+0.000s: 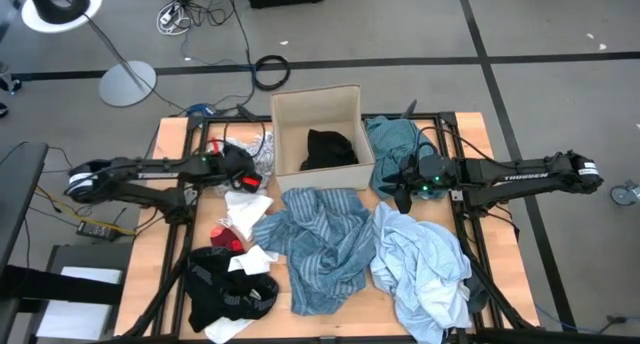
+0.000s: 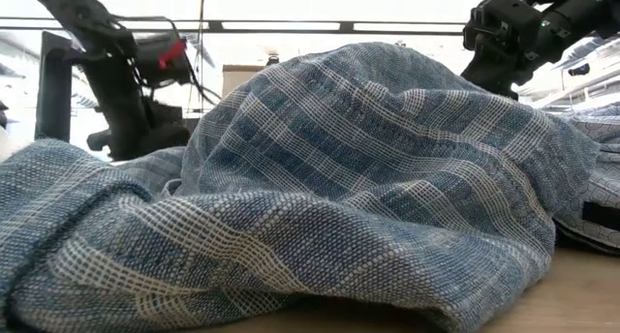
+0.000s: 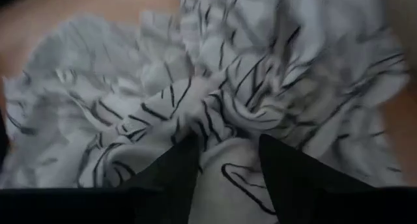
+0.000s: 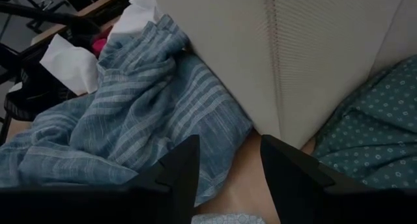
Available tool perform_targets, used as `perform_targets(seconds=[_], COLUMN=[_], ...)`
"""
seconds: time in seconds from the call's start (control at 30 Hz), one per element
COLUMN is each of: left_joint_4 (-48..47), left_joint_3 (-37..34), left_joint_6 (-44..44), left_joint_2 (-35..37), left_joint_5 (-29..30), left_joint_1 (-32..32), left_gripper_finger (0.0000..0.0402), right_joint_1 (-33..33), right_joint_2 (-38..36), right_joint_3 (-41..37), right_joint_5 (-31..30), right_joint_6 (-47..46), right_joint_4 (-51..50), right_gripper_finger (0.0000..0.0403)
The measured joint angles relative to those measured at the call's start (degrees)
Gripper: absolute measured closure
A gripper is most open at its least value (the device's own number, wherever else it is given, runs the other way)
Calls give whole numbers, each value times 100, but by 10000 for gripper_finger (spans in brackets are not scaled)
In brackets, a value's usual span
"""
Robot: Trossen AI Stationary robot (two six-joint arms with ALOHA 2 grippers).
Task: Sort clothes
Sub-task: Put the white patterned cloth into the laundry bin
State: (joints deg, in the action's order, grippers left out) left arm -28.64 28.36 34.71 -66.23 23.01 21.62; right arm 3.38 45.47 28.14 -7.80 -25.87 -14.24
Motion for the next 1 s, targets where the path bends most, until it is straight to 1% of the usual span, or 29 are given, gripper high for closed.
perform_targets(seconds=[0.03, 0.1, 0.2, 0.23, 0.3, 0.4, 0.47, 0.63, 0.77, 0.9, 1.0], left_joint_4=[-10, 0, -20, -63, -367, -1025, -1611, -2651, -3048, -2976, -2617], left_joint_3=[0, 0, 14, 60, 251, 806, 1258, 2465, 3318, 4148, 4703], left_joint_6=[7, 9, -33, -68, -94, -190, -291, -389, -541, -876, -1121], left_joint_2=[-122, -309, -366, -351, -208, -23, 124, 361, 450, 449, 447], left_joint_5=[-96, -244, -417, -472, -478, -393, -285, -9, 176, 302, 338], left_joint_1=[35, 77, 88, 88, 86, 79, 79, 77, 77, 33, 8], left_gripper_finger=[245, 281, 368, 382, 389, 396, 397, 399, 400, 400, 401], right_joint_1=[0, 0, -2, -1, -2, -7, -20, -37, -37, -37, -37], right_joint_2=[0, 2, 2, 0, 0, 2, 0, 1, 1, 2, 2], right_joint_3=[0, 0, 0, 2, 2, 2, 2, 2, 2, 2, 2], right_joint_5=[-1, 0, 0, 2, 2, 3, 3, 3, 3, 2, 3], right_joint_6=[0, 0, 0, -2, -2, -2, -2, 2, 3, 4, 49], right_joint_4=[0, 0, -2, 2, -2, 4, 4, 40, 41, 42, 76], right_gripper_finger=[240, 240, 240, 240, 240, 240, 241, 241, 241, 241, 241])
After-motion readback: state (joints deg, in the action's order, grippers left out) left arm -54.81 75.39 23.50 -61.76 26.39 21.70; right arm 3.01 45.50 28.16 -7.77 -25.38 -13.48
